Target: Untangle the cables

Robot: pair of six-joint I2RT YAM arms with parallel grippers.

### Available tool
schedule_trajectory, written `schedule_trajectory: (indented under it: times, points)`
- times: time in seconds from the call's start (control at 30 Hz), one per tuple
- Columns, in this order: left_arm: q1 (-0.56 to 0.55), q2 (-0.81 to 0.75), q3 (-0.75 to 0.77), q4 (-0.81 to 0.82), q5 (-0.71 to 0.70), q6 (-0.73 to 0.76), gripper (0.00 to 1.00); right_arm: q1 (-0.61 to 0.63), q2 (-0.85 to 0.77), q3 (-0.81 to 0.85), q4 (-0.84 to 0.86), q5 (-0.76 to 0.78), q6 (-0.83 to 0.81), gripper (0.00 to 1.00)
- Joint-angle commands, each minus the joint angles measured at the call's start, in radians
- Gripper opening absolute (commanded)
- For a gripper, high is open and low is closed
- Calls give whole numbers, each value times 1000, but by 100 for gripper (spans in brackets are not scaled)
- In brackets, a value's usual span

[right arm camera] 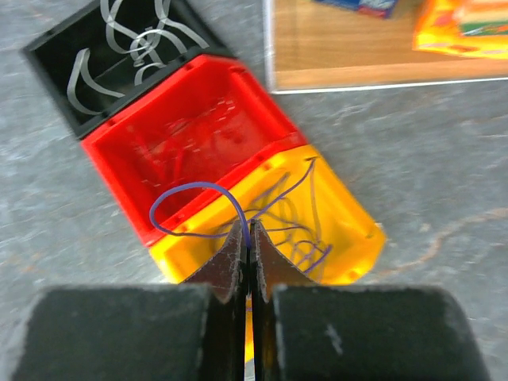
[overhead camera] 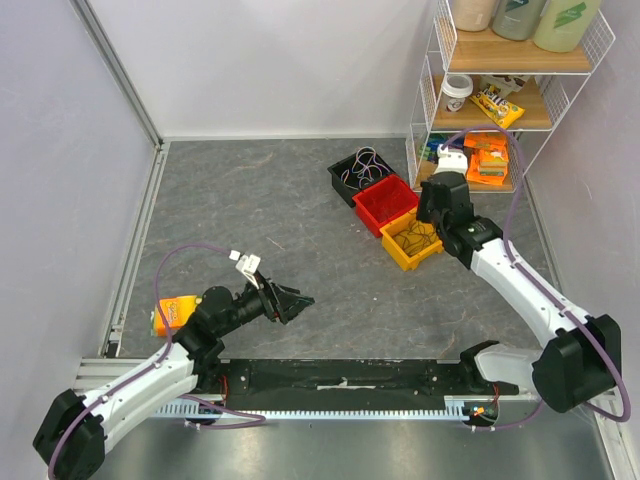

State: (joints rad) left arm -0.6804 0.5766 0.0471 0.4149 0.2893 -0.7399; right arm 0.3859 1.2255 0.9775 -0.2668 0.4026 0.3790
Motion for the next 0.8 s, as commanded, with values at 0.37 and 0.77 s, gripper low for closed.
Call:
schedule_trajectory:
  times: [0.37,0.77]
  points:
    - [2,-3,-46,58,-15,-21,82,-162,77,-163,35,-245,238,0]
    - [2,55,-35,81,-7,-19,82,-156,350,9,-43,-328,52,0]
